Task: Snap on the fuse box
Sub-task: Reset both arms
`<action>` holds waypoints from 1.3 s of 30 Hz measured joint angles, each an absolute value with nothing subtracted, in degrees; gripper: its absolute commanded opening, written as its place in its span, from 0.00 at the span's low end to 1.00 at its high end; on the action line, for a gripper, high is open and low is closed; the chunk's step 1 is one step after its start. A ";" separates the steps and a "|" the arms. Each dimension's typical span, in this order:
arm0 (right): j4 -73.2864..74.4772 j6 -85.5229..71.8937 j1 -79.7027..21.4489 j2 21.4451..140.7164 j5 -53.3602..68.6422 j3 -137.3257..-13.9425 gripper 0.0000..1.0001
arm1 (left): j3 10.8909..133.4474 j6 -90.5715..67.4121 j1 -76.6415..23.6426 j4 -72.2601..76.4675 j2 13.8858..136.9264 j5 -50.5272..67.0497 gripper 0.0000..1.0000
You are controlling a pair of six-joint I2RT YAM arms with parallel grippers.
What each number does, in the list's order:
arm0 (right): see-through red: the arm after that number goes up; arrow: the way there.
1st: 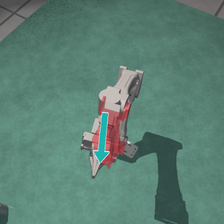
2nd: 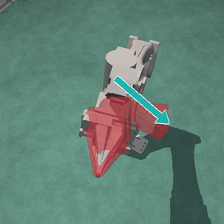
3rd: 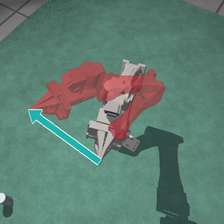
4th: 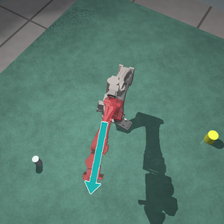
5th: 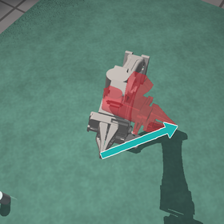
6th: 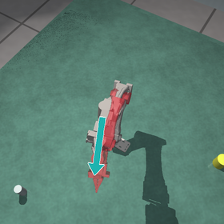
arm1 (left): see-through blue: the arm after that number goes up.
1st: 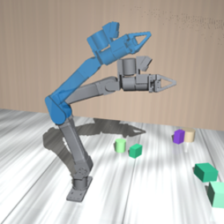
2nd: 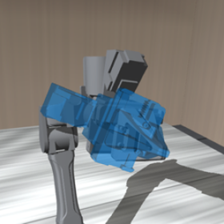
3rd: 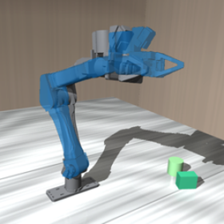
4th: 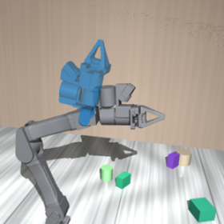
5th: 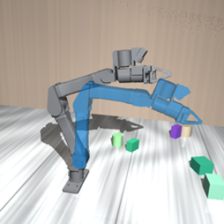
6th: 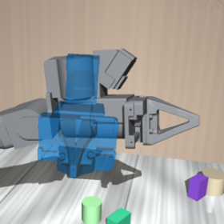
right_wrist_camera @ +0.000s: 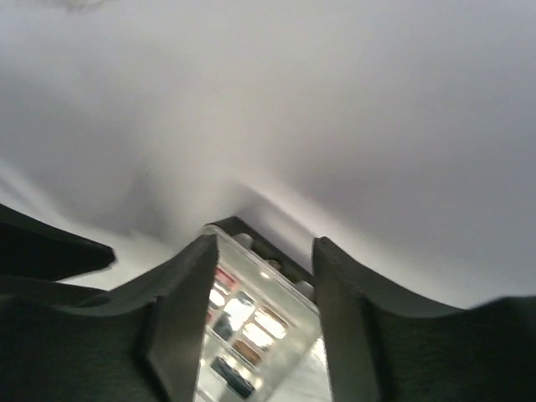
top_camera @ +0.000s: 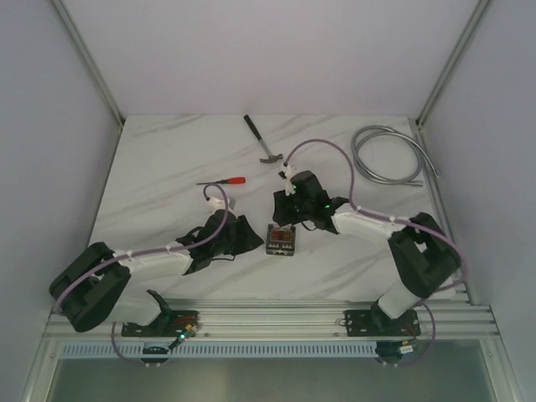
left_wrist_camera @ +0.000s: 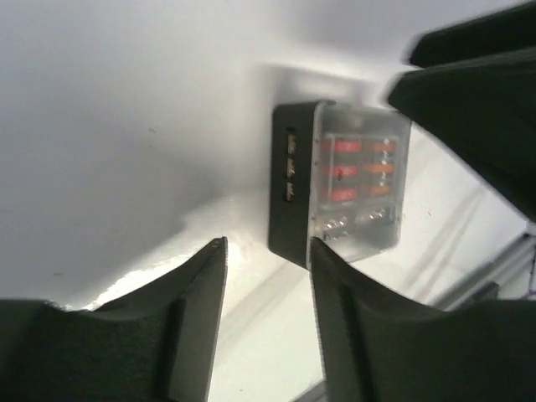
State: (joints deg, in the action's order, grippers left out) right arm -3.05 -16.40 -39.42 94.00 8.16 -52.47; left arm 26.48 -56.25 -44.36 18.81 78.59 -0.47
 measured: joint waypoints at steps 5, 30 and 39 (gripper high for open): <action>-2.55 -15.07 -35.42 82.54 -0.99 -47.72 0.88 | 27.57 -52.29 -41.19 12.01 73.28 -6.09 0.84; -62.28 -1.17 -7.22 75.18 -23.07 -7.88 0.99 | 22.44 -19.20 -11.46 33.74 72.77 -41.76 1.00; -71.37 0.60 -2.04 87.92 -13.93 -11.22 1.00 | 16.03 -7.70 -9.80 54.02 80.07 -36.23 1.00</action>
